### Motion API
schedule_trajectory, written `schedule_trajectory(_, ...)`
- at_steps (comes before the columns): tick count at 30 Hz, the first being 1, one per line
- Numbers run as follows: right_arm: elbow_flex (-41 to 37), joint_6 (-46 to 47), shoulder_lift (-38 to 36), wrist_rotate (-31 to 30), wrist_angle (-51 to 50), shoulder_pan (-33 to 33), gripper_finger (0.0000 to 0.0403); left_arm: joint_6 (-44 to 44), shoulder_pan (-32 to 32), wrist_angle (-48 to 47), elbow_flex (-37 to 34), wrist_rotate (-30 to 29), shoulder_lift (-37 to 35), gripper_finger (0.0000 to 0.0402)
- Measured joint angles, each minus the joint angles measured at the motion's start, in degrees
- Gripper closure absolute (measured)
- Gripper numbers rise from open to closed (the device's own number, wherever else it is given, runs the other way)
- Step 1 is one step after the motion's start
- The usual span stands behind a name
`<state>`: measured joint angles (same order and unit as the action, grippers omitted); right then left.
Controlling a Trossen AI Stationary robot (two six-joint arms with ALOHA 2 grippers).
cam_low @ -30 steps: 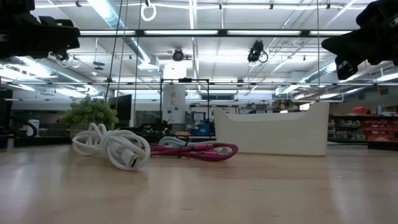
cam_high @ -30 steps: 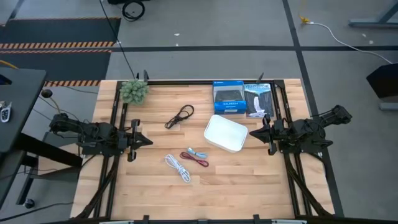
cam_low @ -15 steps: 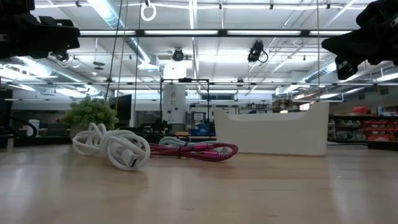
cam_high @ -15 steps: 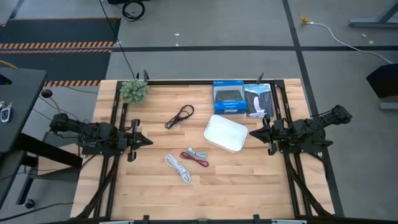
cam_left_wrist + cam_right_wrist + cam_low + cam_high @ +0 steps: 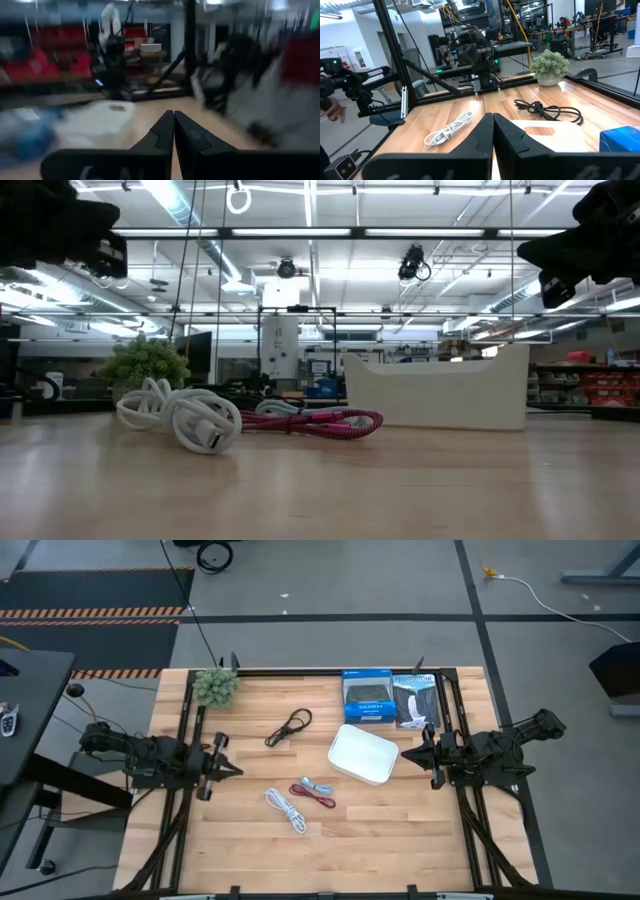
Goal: Pick and place USB-C Cables
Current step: Put the blue charger cable into the white bin
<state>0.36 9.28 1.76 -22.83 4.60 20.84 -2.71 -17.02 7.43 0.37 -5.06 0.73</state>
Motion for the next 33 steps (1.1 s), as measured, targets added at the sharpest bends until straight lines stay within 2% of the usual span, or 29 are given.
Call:
schedule_trajectory(6,0.0,0.0,0.0,0.0,0.0,0.0,0.0389,-32.1,0.0,0.6,0.0,0.0,0.0,0.0381)
schedule_trajectory(12,0.0,0.0,0.0,0.0,0.0,0.0,0.0389,-46.6,0.0,3.2,0.0,-5.3,0.0,0.0381)
schedule_trajectory(14,0.0,0.0,0.0,0.0,0.0,0.0,0.0389,-49.2,0.0,3.0,0.0,-5.3,0.0,0.0381)
schedule_trajectory(21,0.0,0.0,0.0,0.0,0.0,0.0,0.0389,-49.0,0.1,3.1,0.0,-6.5,0.0,0.0381)
schedule_trajectory(28,0.0,0.0,0.0,0.0,0.0,0.0,0.0389,-52.5,0.1,4.4,0.0,-6.9,0.0,0.0381)
schedule_trajectory(33,0.0,0.0,0.0,0.0,0.0,0.0,0.0389,-53.0,0.8,6.4,0.0,-12.7,0.0,0.0381)
